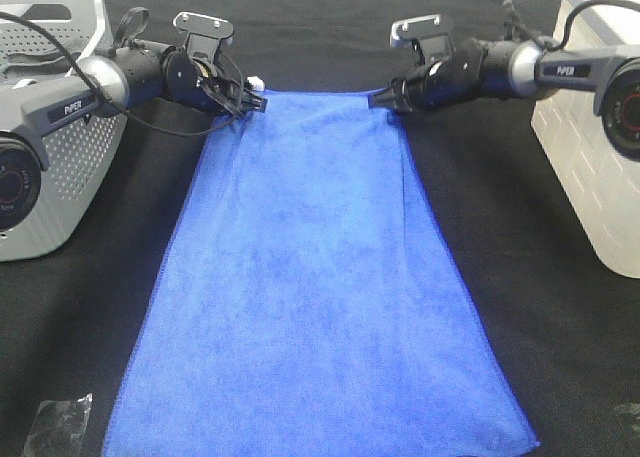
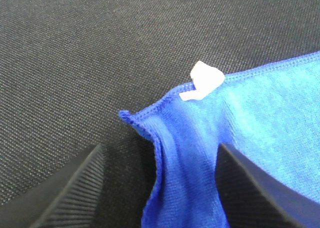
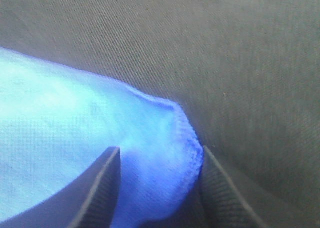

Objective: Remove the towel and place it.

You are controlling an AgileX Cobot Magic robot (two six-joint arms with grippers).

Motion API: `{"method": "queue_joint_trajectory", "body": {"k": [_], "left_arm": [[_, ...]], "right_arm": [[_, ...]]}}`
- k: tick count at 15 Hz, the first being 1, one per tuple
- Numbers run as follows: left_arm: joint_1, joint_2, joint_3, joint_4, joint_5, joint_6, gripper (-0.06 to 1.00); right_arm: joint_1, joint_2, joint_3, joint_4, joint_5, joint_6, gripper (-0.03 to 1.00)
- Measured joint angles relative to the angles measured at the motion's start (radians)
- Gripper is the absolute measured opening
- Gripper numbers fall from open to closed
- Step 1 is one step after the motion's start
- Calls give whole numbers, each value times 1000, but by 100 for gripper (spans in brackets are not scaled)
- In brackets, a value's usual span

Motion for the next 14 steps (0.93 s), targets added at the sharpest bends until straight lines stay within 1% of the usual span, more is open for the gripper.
{"method": "queue_joint_trajectory", "body": {"k": [4, 6, 7, 9, 10, 11, 12, 13, 14], "left_arm": [[0, -42, 0, 0, 92, 0, 62], [0, -95, 0, -2, 205, 0, 62], [0, -131, 0, -4, 277, 0, 62], [0, -200, 0, -22, 468, 0, 65], [0, -200, 0, -22, 468, 0, 65], [0, -276, 0, -29, 651, -1, 69], [0, -316, -1, -38, 750, -4, 70], [0, -355, -1, -43, 825, -14, 70], [0, -396, -1, -43, 857, -26, 70]], "right_arm": [[0, -118, 0, 20, 7, 0, 51], [0, -176, 0, 26, 103, 0, 51], [0, -204, 0, 28, 179, 0, 51], [0, -270, 0, 28, 382, 0, 51], [0, -270, 0, 28, 382, 0, 51], [0, -344, 0, 28, 598, 0, 51], [0, -379, 0, 29, 723, 12, 51], [0, -416, 0, 28, 826, 36, 52], [0, -455, 0, 16, 916, 70, 57]]}}
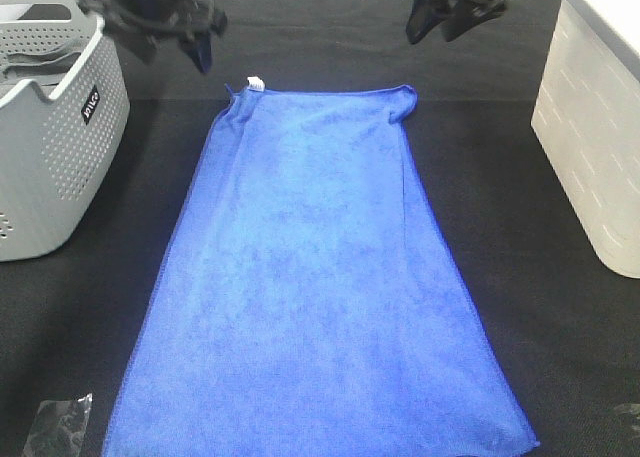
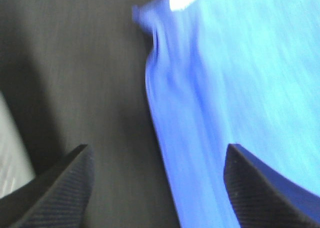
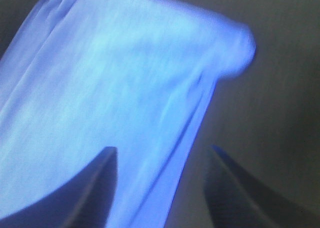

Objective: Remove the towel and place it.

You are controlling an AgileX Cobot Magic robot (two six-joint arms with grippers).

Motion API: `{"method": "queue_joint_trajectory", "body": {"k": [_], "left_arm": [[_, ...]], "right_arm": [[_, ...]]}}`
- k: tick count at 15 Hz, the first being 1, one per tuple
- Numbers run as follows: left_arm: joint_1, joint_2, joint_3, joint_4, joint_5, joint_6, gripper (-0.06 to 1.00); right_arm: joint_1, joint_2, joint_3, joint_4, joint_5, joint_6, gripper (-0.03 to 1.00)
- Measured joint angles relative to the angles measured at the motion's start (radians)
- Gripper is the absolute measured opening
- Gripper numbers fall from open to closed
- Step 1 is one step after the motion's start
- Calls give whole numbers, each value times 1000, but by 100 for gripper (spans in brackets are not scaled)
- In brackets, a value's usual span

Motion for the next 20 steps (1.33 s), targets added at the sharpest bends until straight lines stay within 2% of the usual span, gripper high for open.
{"method": "queue_joint_trajectory", "body": {"k": [2, 3, 5, 7, 10, 12, 18, 19, 20], "left_arm": [[0, -71, 0, 0, 8, -18, 70], [2, -104, 0, 6, 8, -27, 71], [30, -149, 0, 14, 10, -41, 71], [102, -193, 0, 14, 11, -45, 71], [239, -311, 84, 22, 11, -45, 71], [295, -419, 213, 14, 11, -45, 71], [309, -931, 826, 29, 14, -22, 71], [309, -931, 826, 29, 14, -22, 71], [309, -1102, 1001, 38, -19, -24, 71]], "right_arm": [[0, -73, 0, -44, 104, 43, 68], [0, -107, 0, -78, 150, 62, 70], [0, -172, 0, -158, 180, 98, 71], [-27, -226, 0, -206, 187, 142, 71], [-137, -312, 0, -173, 190, 165, 71], [-174, -398, 38, -179, 190, 166, 71], [-174, -978, 590, -233, 191, 165, 71], [-174, -978, 590, -233, 191, 165, 71], [-174, -1164, 752, -265, 192, 165, 71]]}}
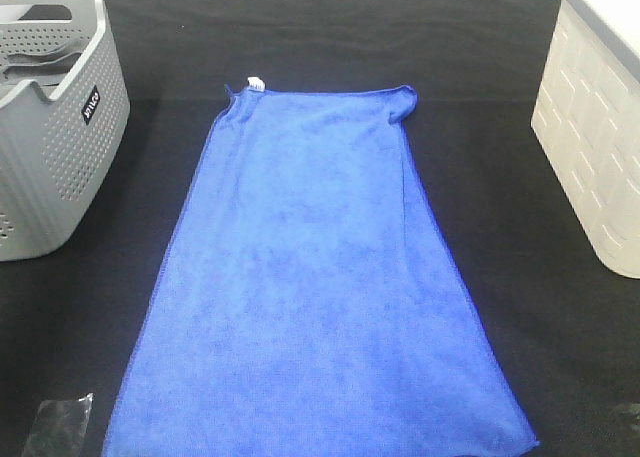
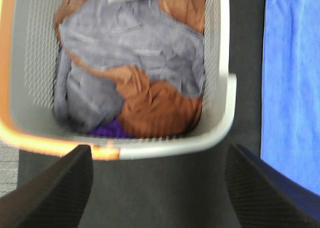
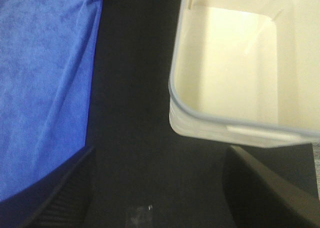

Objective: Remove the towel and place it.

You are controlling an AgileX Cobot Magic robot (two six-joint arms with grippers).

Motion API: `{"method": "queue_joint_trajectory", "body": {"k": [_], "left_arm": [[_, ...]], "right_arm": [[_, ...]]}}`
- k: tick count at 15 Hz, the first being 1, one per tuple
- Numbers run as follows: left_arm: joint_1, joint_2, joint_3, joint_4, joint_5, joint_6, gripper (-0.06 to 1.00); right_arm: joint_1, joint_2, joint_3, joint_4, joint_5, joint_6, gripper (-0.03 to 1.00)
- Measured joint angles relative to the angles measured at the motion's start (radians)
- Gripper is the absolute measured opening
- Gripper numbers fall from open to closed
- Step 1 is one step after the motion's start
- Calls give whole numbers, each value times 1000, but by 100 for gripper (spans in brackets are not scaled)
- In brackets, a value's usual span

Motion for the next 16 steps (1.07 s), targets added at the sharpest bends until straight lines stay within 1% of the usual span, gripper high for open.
{"method": "queue_joint_trajectory", "body": {"k": [1, 4, 5, 6, 7, 9, 10, 11, 13, 14, 15, 16], "left_arm": [[0, -79, 72, 2, -14, -1, 71], [0, -267, 298, 4, -32, -2, 71], [0, -341, 377, 8, -56, -2, 71], [0, -402, 443, 13, -92, -2, 71], [0, -402, 443, 13, -92, -2, 71], [0, -524, 560, 19, -165, -2, 71], [0, -663, 648, 34, -196, -2, 71], [0, -663, 648, 34, -196, -2, 71], [0, -801, 728, 66, -195, -2, 71], [0, -916, 776, 89, -185, -2, 71], [0, -1000, 805, 97, -176, -2, 71], [0, -1042, 816, 97, -164, -2, 71]], "right_arm": [[0, -100, 69, -10, 0, 4, 71], [0, -359, 255, -17, 4, 94, 71], [0, -436, 302, -18, 4, 111, 71], [0, -494, 344, -19, 4, 113, 71], [0, -494, 344, -19, 4, 113, 71], [0, -590, 427, -29, 4, 109, 71], [0, -674, 499, -36, 4, 81, 71], [0, -674, 499, -36, 4, 81, 71], [0, -780, 589, -36, -32, 61, 71], [0, -822, 619, -36, -43, 58, 71], [0, -863, 650, -36, -46, 58, 71], [0, -879, 664, -36, -46, 57, 71]]}}
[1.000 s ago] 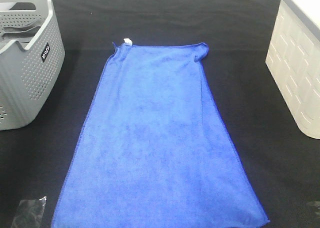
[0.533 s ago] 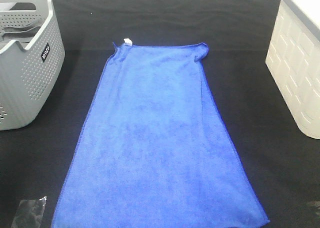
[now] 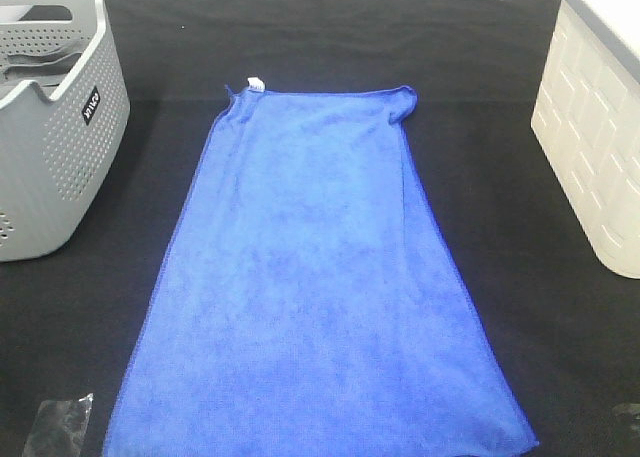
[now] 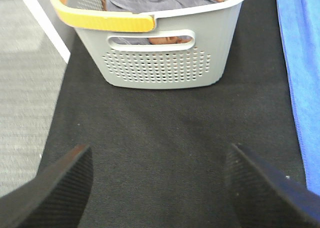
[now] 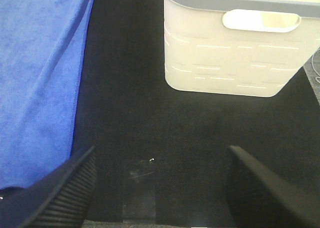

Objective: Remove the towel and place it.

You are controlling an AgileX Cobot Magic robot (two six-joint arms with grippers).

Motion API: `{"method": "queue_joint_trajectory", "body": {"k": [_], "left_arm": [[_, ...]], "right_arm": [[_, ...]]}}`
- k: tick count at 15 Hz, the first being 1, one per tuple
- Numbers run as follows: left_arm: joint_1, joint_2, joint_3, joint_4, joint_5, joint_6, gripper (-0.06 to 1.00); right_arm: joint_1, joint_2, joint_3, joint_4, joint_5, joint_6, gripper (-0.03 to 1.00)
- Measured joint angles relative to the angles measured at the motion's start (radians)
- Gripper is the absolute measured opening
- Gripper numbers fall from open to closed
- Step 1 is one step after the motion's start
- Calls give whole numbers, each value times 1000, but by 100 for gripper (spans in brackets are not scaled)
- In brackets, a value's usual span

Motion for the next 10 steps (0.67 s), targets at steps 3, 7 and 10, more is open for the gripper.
{"method": "queue_joint_trajectory", "body": {"k": [3, 7, 10], "left_arm": [[0, -242, 43, 12, 81, 0, 71], [0, -282, 87, -16, 150, 0, 71], [0, -282, 122, -73, 50, -11, 71]], "right_arm": [[0, -119, 69, 0, -9, -14, 71], [1, -123, 117, 7, -58, -62, 71], [1, -123, 141, 19, -106, -77, 71]]}}
